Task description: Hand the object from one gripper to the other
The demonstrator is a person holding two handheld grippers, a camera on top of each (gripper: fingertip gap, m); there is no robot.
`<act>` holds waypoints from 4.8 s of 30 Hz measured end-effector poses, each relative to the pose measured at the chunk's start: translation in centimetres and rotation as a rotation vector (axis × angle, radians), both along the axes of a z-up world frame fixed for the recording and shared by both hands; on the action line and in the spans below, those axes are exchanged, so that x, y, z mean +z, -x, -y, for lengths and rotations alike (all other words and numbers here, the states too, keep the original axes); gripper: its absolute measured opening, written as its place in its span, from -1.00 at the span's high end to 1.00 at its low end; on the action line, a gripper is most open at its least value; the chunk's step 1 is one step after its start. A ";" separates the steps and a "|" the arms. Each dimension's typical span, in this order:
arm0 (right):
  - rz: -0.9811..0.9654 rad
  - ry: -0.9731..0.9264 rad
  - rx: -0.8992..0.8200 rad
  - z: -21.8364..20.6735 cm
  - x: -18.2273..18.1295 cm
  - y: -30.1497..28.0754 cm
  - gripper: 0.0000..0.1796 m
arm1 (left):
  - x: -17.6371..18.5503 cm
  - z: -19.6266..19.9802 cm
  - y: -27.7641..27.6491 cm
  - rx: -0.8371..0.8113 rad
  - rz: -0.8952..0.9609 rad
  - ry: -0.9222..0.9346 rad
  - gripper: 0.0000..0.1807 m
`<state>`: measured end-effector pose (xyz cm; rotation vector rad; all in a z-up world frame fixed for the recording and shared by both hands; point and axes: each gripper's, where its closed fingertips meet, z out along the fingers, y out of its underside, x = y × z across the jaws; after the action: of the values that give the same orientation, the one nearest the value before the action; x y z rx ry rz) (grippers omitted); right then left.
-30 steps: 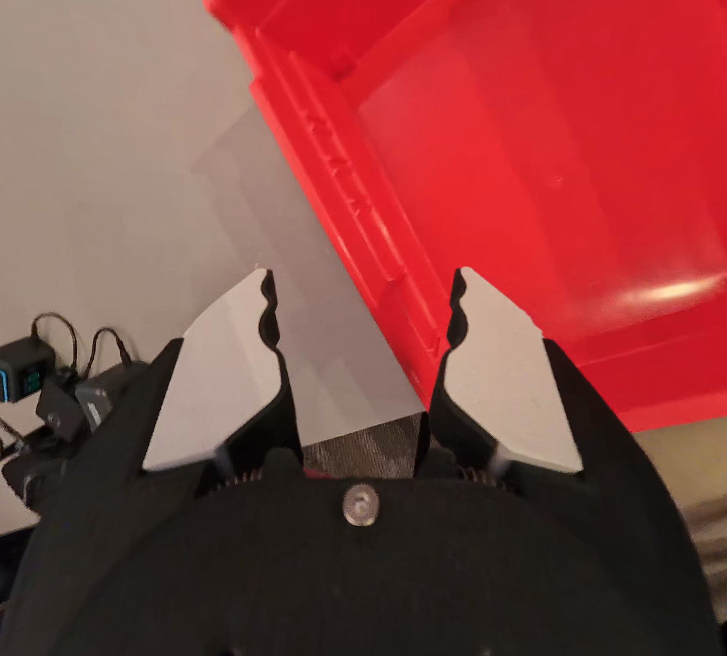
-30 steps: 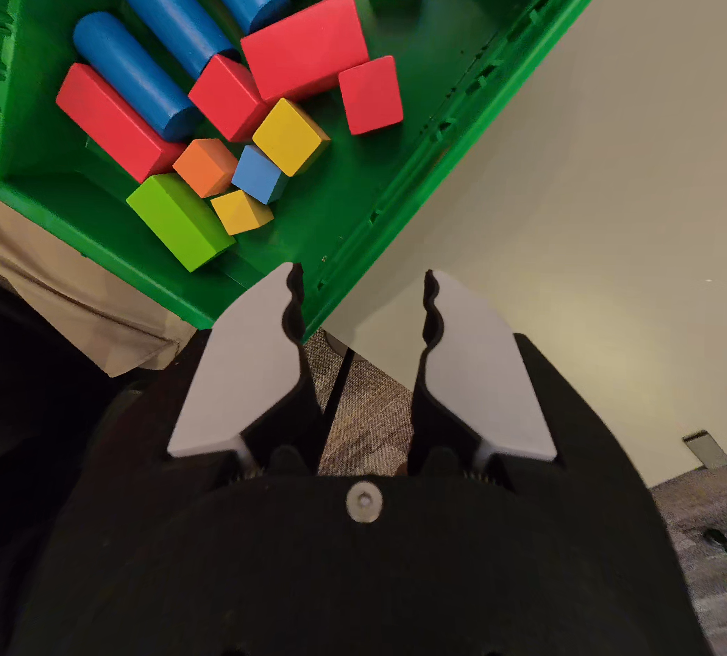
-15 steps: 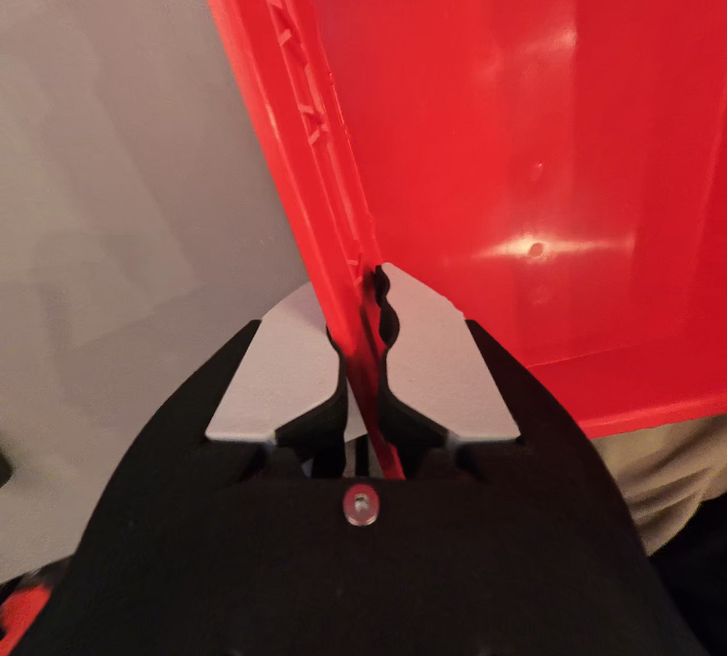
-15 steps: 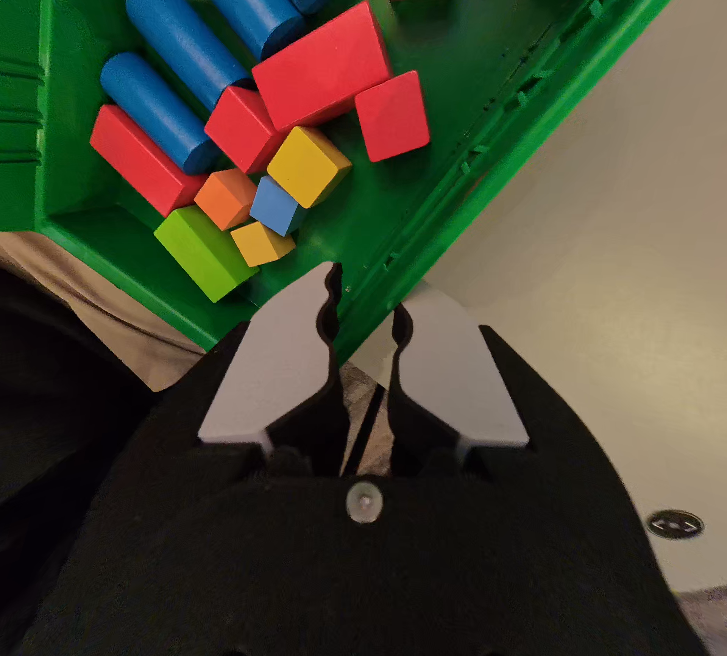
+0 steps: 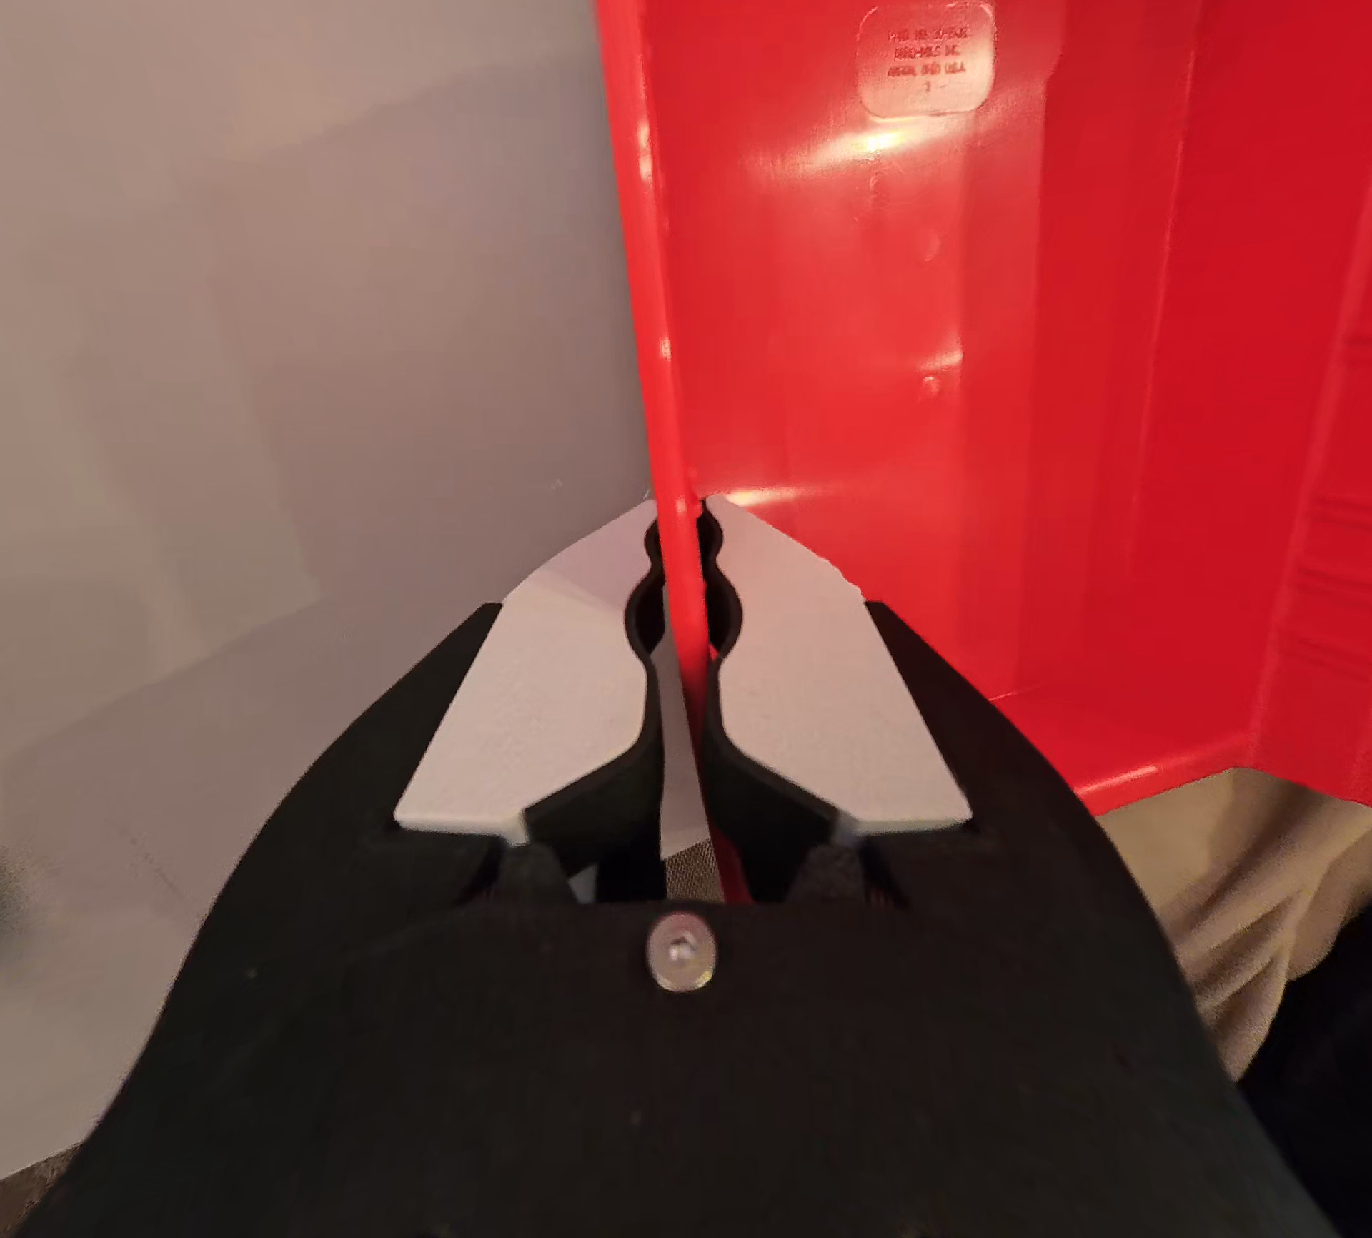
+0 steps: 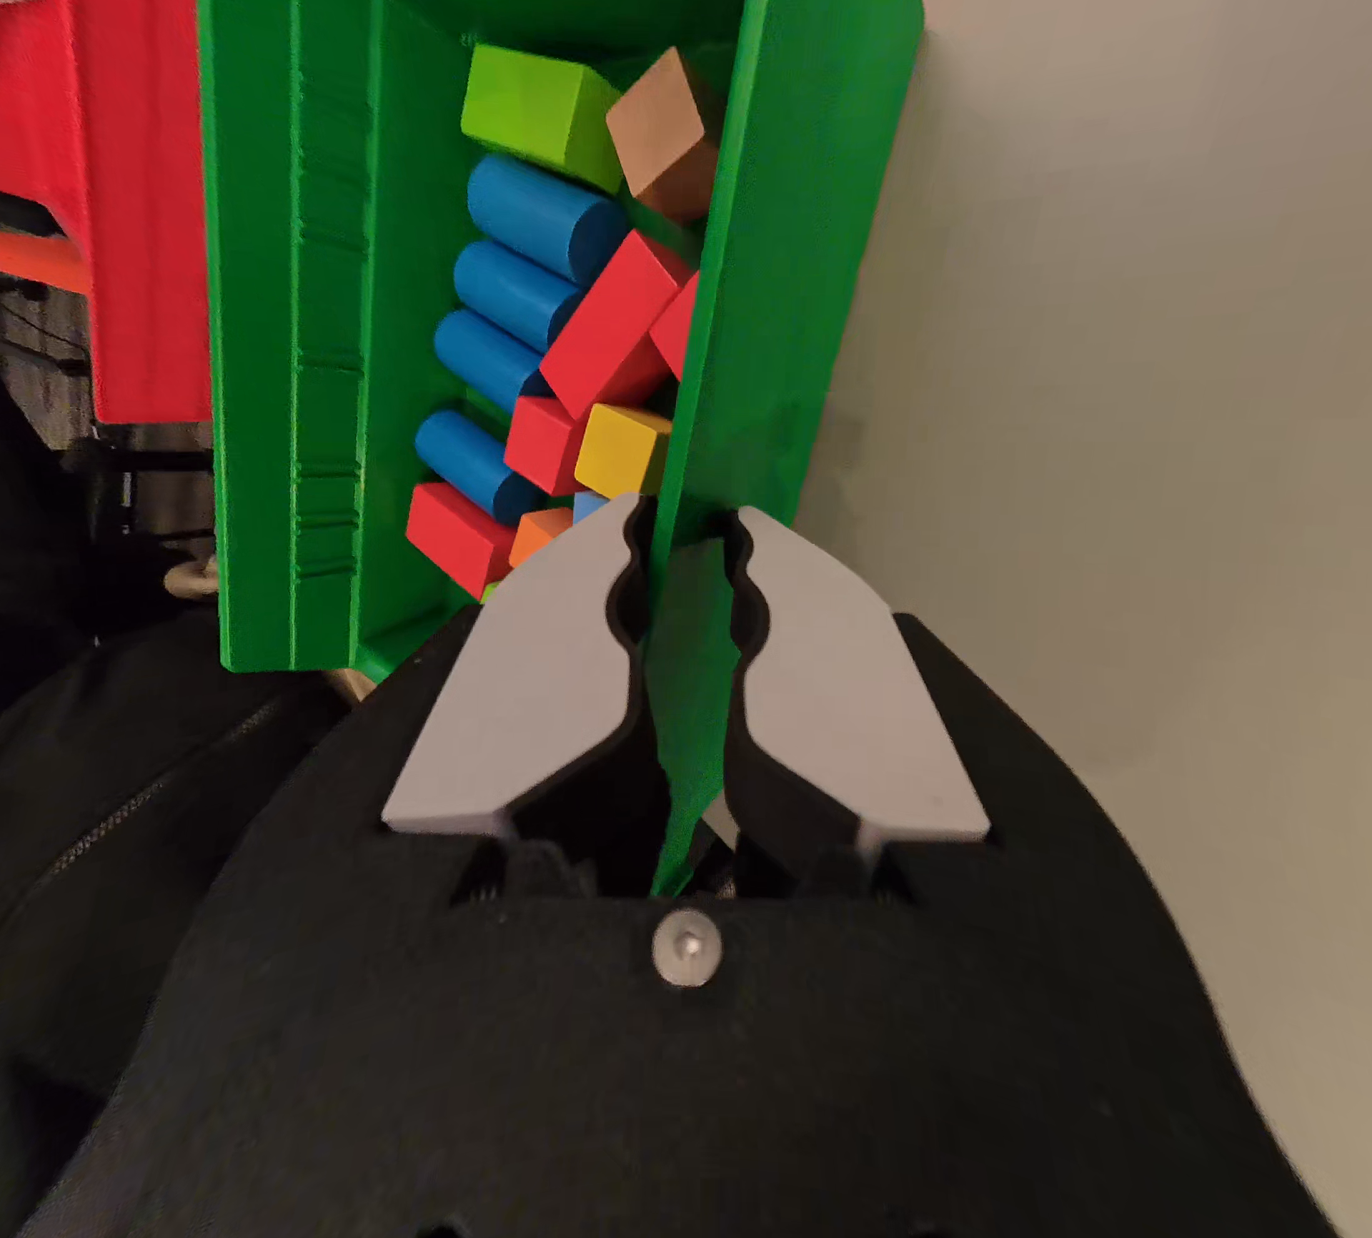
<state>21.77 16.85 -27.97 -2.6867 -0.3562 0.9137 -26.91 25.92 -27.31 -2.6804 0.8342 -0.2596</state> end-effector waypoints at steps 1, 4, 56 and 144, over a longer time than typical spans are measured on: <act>-0.004 -0.013 0.000 -0.3 0.1 0.5 0.81 | 0.3 0.0 0.3 0.009 -0.003 -0.008 0.94; -0.032 -0.047 -0.012 -1.1 0.2 1.8 0.82 | 1.2 -0.1 1.2 0.022 -0.011 -0.036 0.94; -0.509 -0.901 -0.257 4.6 29.5 -8.9 0.12 | 16.6 4.7 -40.5 -0.515 0.683 -0.196 0.94; 0.078 0.129 -0.152 0.4 -2.8 -4.8 0.50 | -3.1 6.5 -8.8 -0.061 -0.151 0.025 0.44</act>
<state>26.56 16.45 -30.77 -2.8259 -0.1093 0.8155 -18.15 19.37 -30.44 -2.7271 0.9640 -0.0826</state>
